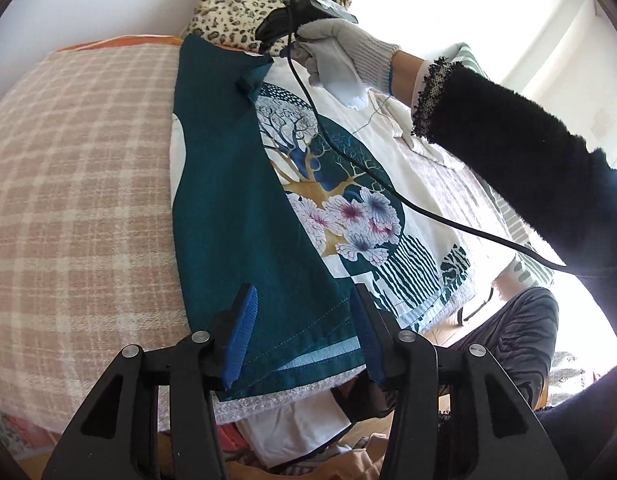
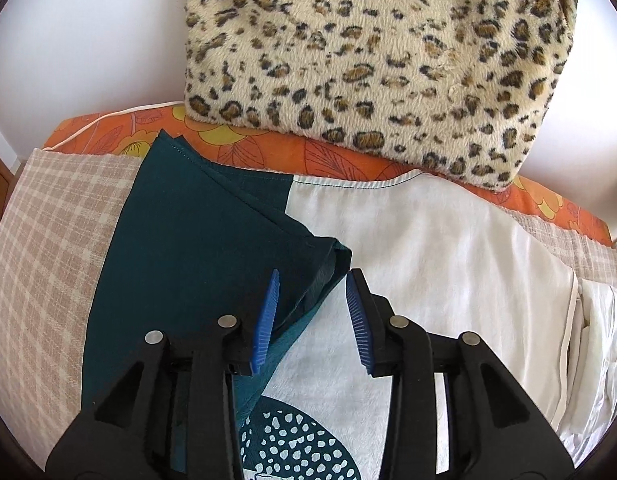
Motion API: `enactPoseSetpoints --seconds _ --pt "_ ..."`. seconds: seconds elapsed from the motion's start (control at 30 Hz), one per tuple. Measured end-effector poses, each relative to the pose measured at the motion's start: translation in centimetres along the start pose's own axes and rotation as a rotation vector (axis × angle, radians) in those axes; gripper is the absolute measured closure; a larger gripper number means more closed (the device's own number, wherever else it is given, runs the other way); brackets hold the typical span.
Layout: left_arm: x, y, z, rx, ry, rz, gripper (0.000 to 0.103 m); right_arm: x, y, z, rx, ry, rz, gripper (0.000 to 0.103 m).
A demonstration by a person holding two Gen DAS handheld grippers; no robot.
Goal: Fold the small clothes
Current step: 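Lift the green panel edge with both grippers and fold it toward the shirt's center, then open both grippers to release the folded green panel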
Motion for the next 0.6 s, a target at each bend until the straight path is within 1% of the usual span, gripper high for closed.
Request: enactPoseSetpoints --seconds 0.03,0.07,0.1,0.17,0.2,0.3,0.4,0.43,0.47,0.53,0.6 --pt "-0.4 0.1 0.1 -0.003 -0.013 0.011 0.056 0.2 -0.7 0.0 0.024 0.010 0.002 0.064" --pt "-0.8 0.3 0.1 -0.010 -0.026 0.017 0.056 0.2 -1.5 0.1 0.053 0.024 0.026 0.064" --pt "-1.0 0.6 0.0 -0.024 -0.033 0.022 0.056 -0.1 -2.4 0.0 0.078 0.032 0.082 0.064" --pt "-1.2 1.3 -0.3 -0.045 -0.028 0.051 0.056 -1.7 -3.7 0.2 0.092 0.010 0.207 0.064" --pt "-1.2 1.5 -0.5 -0.054 -0.020 0.059 0.056 -2.8 -4.5 0.2 0.094 -0.019 0.242 0.064" --pt "-1.3 1.9 -0.8 -0.061 0.003 0.083 0.056 -6.0 -5.4 -0.8 0.072 -0.087 0.339 0.064" --pt "-1.3 1.9 -0.9 -0.057 0.016 0.099 0.056 -7.2 -4.9 -2.6 0.030 -0.063 0.418 0.064" --pt "-1.4 1.8 -0.8 -0.054 0.019 0.104 0.056 -7.3 -4.7 -3.3 0.011 -0.050 0.439 0.064" --pt "-1.4 1.7 -0.8 -0.050 0.021 0.110 0.056 -7.3 -4.5 -3.9 -0.003 -0.045 0.438 0.064" --pt "-1.6 1.6 -0.7 -0.046 0.018 0.119 0.056 -6.8 -4.4 -5.0 -0.021 -0.045 0.399 0.064" --pt "-1.7 1.3 -0.7 -0.036 0.011 0.125 0.056 -5.4 -4.5 -5.8 -0.039 -0.022 0.383 0.064"
Point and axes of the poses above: each gripper's, at about its wrist camera, not at the fingertips, and y roughly the way its jaws point, x to its right, z to its top, the point moved 3 cm from there along y, roughly the way its jaws point, and after that the axes turned 10 degrees about -y, right-handed, at the moved point
